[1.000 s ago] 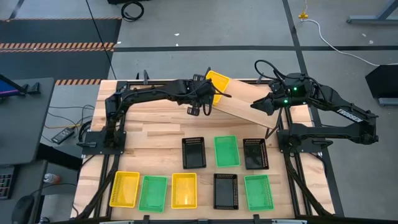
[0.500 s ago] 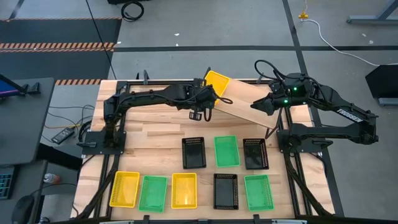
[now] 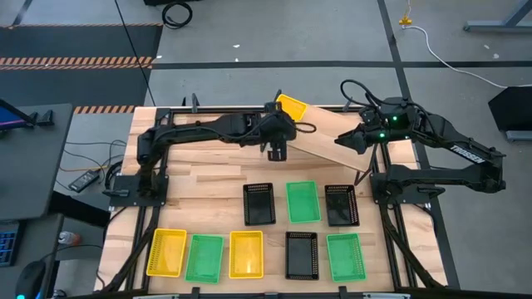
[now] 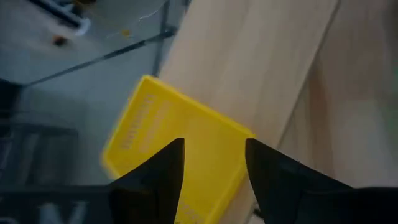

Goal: Stack baskets on shelf by color
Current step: Put the top yellow bin on the shelf

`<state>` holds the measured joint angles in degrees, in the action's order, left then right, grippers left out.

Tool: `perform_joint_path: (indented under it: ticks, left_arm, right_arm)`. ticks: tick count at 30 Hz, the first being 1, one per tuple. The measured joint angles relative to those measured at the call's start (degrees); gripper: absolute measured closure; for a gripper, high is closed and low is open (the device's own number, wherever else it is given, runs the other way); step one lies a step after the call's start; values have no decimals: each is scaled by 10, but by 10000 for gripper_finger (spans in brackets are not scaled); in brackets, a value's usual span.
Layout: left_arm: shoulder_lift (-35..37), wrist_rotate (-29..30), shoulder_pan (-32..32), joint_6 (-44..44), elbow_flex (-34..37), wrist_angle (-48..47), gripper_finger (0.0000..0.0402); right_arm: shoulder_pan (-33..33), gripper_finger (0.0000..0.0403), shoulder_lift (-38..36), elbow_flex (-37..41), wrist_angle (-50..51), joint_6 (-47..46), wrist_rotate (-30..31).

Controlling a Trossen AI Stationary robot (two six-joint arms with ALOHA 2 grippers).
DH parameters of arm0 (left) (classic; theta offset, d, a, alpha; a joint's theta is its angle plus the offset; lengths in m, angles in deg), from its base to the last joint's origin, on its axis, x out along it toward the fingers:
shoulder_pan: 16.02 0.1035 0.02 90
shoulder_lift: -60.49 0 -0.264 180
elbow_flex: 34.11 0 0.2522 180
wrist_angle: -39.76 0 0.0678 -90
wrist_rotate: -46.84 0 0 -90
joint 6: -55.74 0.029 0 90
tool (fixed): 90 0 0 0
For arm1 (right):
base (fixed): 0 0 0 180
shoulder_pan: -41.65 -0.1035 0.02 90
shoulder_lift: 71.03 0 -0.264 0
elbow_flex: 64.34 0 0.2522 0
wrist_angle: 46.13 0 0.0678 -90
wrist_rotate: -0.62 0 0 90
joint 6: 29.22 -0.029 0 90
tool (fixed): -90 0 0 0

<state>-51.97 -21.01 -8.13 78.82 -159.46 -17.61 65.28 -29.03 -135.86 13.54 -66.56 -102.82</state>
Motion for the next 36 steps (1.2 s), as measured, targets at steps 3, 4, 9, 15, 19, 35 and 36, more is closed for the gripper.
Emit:
perform_joint_path:
  ticks: [3, 4, 9, 15, 19, 35, 36]
  left_arm:
    - [-9, -73, 9, 1, 1, -16, 227]
    - [-12, -76, 11, 0, 1, -15, 227]
    - [-15, -84, 21, 0, 1, -24, 223]
    - [-22, -72, 30, 4, 1, -22, 225]
    - [-31, -60, 35, -1, 1, -16, 229]
    - [-47, -54, 36, -30, 2, -4, 230]
    - [-47, -45, 36, -30, 2, -6, 230]
  right_arm:
    - [0, 186, 0, 0, 1, 9, -6]
    - [0, 186, 0, 0, 1, 14, -8]
    - [0, 186, 0, 0, 4, 17, -12]
    - [0, 186, 0, 0, 5, 20, -12]
    - [0, 186, 0, 0, 5, 25, -12]
    - [0, 186, 0, 0, 6, 26, -12]
    - [0, 186, 0, 0, 6, 26, -12]
